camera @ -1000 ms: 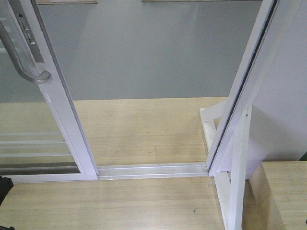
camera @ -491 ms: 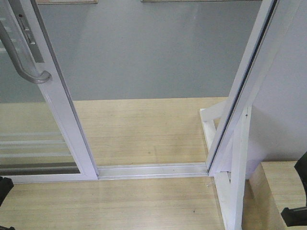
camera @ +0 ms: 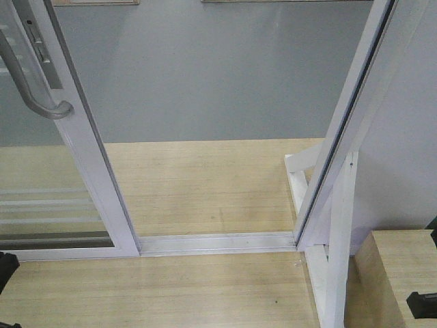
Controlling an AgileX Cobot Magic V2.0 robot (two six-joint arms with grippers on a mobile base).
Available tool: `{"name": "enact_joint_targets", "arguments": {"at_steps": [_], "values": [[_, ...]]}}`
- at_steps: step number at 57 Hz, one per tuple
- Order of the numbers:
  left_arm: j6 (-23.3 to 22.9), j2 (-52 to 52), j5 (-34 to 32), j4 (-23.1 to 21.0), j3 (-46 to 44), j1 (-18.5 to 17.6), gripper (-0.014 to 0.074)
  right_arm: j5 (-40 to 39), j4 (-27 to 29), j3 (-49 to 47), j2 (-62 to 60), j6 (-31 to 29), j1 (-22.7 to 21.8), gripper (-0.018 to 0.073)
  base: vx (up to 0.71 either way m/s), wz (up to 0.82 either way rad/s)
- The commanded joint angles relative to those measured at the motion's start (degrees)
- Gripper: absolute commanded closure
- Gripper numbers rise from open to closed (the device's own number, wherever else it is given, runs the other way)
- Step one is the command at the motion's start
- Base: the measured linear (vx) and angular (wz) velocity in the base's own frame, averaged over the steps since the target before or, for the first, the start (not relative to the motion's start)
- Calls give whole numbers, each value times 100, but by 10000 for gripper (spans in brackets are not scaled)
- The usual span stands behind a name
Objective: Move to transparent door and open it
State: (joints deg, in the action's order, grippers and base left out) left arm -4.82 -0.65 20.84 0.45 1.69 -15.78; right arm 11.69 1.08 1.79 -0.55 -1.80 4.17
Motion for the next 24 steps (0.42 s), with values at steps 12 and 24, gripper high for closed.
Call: {"name": "enact_joint_targets", "arguments": {"at_steps": [12, 24], "values": [[-18, -84, -436, -45, 92, -15, 602, -447, -52, 20, -91, -16, -33, 561, 0, 0], [-18, -84, -436, -45, 92, -15, 602, -425, -52, 20, -91, -16, -33, 561, 0, 0]]}}
